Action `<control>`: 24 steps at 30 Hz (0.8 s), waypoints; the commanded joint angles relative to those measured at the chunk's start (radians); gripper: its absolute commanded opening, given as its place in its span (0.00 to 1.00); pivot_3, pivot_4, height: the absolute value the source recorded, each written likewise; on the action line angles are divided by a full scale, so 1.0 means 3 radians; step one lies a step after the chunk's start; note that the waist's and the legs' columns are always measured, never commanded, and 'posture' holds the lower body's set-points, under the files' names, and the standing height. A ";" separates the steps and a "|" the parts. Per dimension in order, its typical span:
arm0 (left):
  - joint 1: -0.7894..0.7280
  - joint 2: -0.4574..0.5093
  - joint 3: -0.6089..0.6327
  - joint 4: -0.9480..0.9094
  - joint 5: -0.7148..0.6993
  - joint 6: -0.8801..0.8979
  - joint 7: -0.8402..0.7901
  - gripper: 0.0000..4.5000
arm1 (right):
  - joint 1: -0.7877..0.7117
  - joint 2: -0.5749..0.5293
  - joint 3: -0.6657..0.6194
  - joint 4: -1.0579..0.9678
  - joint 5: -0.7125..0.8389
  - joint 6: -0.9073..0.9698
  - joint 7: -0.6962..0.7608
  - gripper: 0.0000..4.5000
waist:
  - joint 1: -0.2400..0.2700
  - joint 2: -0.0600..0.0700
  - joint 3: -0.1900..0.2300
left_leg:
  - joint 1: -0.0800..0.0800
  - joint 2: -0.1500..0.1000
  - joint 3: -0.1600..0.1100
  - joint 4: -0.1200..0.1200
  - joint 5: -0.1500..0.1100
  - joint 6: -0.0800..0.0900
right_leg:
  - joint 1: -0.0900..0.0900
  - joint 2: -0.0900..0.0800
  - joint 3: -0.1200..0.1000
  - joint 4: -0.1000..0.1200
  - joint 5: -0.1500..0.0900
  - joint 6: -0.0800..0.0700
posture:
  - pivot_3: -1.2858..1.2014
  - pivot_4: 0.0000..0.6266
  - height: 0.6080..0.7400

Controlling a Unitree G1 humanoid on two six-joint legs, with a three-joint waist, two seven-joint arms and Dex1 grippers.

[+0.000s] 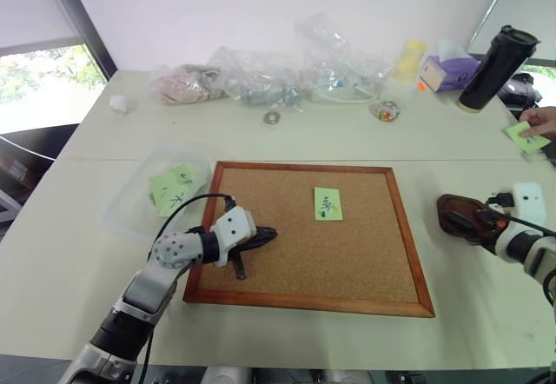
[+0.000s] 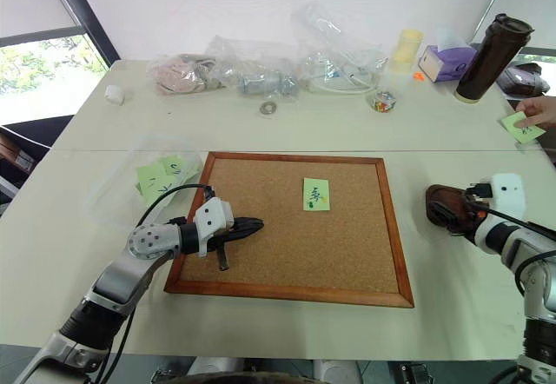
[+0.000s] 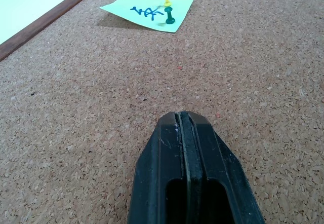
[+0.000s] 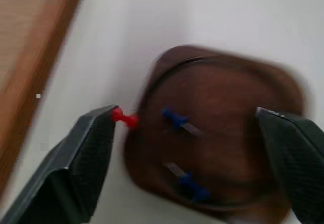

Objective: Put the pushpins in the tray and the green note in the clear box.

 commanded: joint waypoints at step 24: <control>0.0142 0.0018 -0.0136 0.0076 0.0125 0.0091 0.0045 0.00 | -0.0280 0.0104 -0.0967 0.0152 0.0989 0.0563 -0.0295 0.98 | 0.0004 0.0006 -0.0003 | -0.0001 0.0000 0.0000 -0.0001 -0.0002 0.0004 | 0.0000 -0.0001 0.0001 -0.0001 0.0000 0.0000 | 0.52 0.24 1.00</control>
